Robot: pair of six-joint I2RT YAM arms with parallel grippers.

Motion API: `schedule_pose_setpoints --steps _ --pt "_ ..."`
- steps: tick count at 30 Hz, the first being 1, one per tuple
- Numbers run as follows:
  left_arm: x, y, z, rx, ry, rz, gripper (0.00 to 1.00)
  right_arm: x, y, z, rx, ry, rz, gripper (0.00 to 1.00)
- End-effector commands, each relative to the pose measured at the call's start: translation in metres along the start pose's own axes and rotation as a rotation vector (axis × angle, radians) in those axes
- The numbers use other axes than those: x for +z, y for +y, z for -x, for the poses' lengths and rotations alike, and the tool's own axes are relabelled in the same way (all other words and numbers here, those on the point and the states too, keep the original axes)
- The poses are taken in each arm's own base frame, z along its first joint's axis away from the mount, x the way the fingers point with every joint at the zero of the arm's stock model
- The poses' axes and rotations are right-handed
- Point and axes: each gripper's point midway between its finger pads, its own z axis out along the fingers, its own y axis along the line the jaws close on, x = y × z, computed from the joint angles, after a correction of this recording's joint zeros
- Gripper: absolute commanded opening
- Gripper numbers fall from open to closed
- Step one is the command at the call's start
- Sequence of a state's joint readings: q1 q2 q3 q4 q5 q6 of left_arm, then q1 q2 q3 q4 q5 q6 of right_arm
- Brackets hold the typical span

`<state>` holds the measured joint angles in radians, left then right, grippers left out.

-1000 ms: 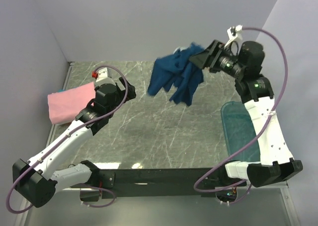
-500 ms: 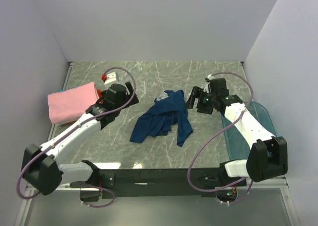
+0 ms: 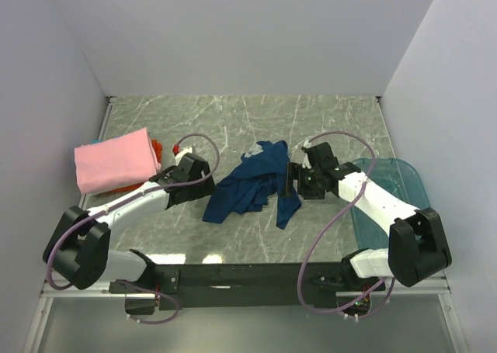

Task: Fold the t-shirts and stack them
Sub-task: Move the tshirt to the center of the board, then flatten the tshirt out

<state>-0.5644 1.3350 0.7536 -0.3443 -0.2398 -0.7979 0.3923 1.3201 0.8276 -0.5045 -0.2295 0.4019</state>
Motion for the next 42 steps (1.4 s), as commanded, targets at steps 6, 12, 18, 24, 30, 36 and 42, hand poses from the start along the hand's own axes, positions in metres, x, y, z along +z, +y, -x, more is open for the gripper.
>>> schedule_pose_setpoints --steps 6,12,18,24,30,36,42 --pt "-0.008 0.008 -0.040 -0.016 0.123 -0.054 0.61 0.002 -0.009 -0.002 0.017 -0.022 -0.043 0.92" --pt "-0.001 0.018 -0.059 -0.018 0.192 -0.018 0.49 0.006 -0.009 -0.002 0.034 -0.018 -0.044 0.92" --pt "0.003 0.012 -0.064 -0.006 0.220 -0.040 0.48 0.004 -0.015 -0.003 0.050 -0.031 -0.076 0.92" --pt "0.005 0.013 -0.070 0.002 0.245 -0.042 0.45 0.010 -0.020 -0.009 0.064 -0.018 -0.090 0.94" --pt "0.010 0.013 -0.079 0.008 0.281 -0.048 0.39 0.018 -0.023 -0.011 0.062 -0.001 -0.100 0.83" --pt "0.013 0.013 -0.090 0.017 0.331 -0.057 0.32 0.029 -0.028 -0.010 0.056 0.014 -0.116 0.73" --pt "0.015 0.015 -0.098 0.026 0.361 -0.052 0.09 0.034 -0.030 -0.010 0.048 0.029 -0.127 0.44"
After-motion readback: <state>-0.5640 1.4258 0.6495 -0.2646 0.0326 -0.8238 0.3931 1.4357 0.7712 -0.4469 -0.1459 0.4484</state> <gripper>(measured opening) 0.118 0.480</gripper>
